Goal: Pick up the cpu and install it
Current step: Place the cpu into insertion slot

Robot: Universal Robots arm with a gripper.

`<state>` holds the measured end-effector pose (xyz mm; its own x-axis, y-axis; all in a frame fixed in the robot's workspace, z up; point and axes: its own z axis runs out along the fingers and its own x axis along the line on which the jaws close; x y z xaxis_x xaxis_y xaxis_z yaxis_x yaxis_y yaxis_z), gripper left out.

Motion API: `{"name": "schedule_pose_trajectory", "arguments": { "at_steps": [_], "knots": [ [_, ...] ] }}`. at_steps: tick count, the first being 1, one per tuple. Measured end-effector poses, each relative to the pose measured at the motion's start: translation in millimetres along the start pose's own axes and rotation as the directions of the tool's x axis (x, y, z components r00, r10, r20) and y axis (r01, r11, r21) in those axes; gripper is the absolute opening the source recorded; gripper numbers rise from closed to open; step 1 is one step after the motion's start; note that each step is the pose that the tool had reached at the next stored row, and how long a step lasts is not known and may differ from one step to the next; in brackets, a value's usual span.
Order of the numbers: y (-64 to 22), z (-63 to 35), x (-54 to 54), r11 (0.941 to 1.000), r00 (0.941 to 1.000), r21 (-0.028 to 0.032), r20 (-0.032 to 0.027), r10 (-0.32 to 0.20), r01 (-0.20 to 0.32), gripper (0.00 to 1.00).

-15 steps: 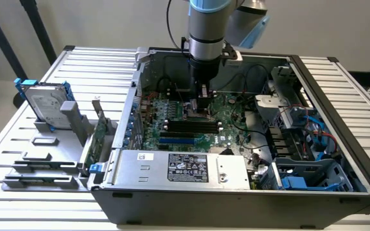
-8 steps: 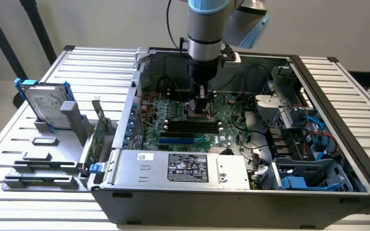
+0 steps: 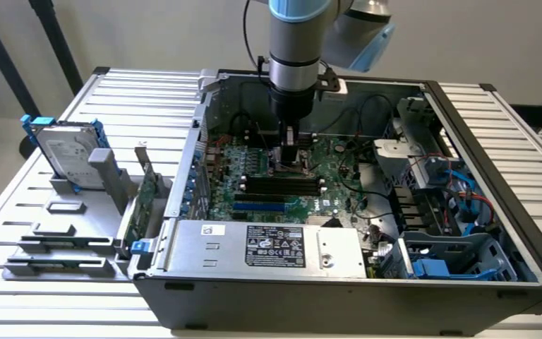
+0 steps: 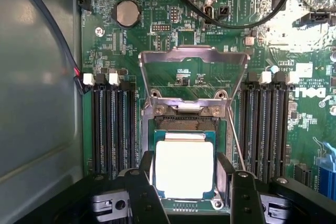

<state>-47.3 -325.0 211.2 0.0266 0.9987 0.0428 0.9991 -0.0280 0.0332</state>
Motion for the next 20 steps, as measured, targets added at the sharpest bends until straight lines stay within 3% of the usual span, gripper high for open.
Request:
{"name": "schedule_pose_trajectory", "arguments": {
  "at_steps": [6,20],
  "knots": [
    [0.0,1.3,-0.1,1.0,1.0,-0.0037,0.0002,0.0,0.0,0.55],
    [3.2,2.8,-0.1,1.0,1.0,-0.0045,0.002,0.001,-0.001,0.55]
  ]
}}
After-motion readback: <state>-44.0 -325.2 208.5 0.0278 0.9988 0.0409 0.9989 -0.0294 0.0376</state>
